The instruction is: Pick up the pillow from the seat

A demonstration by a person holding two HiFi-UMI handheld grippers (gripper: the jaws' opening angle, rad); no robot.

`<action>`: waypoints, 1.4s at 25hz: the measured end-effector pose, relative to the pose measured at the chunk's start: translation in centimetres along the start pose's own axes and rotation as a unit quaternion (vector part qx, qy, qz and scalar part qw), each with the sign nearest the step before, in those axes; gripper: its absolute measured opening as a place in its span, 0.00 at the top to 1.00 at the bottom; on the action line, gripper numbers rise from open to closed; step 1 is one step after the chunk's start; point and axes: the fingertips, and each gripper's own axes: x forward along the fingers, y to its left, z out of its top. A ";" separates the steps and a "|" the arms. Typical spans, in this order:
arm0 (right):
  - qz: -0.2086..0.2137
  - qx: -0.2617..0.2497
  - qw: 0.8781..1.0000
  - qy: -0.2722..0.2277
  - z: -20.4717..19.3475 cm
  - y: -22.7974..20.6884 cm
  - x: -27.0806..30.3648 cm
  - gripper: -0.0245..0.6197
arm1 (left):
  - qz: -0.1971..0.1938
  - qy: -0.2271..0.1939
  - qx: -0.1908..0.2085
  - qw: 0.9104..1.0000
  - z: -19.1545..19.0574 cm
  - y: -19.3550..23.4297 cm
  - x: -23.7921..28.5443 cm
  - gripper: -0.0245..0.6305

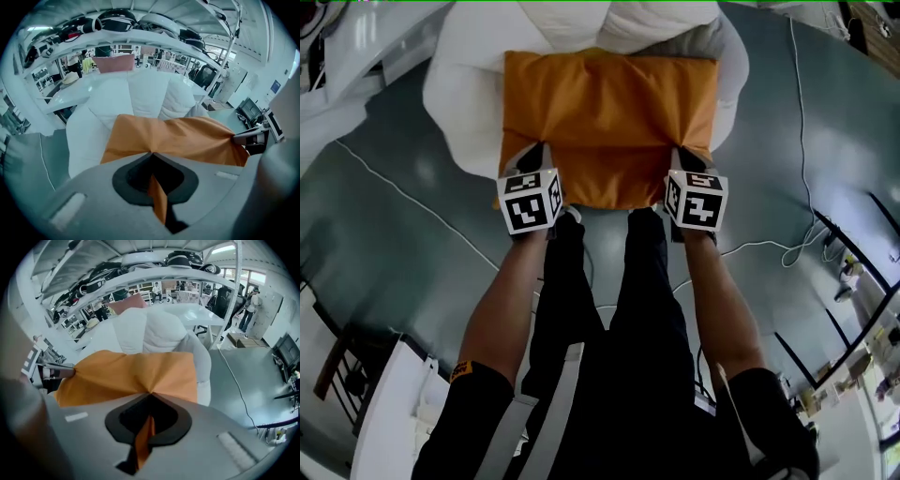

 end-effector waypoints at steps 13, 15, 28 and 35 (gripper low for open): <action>0.019 -0.025 0.997 -0.068 4.0 2.7 -13.1 0.95 | 0.000 -0.061 -0.027 0.998 3.2 -1.6 -13.3 0.96; 0.023 -0.037 0.996 -0.082 5.2 3.0 -15.5 0.95 | -0.003 -0.075 -0.023 0.997 4.4 -2.0 -15.6 0.96; 0.027 -0.062 0.986 -0.152 9.9 2.5 -28.6 0.95 | -0.018 -0.166 -0.033 0.985 10.2 -6.4 -28.0 0.96; 0.038 -0.088 0.977 -0.192 11.8 1.8 -34.0 0.95 | -0.012 -0.214 -0.034 0.976 11.9 -8.9 -33.3 0.96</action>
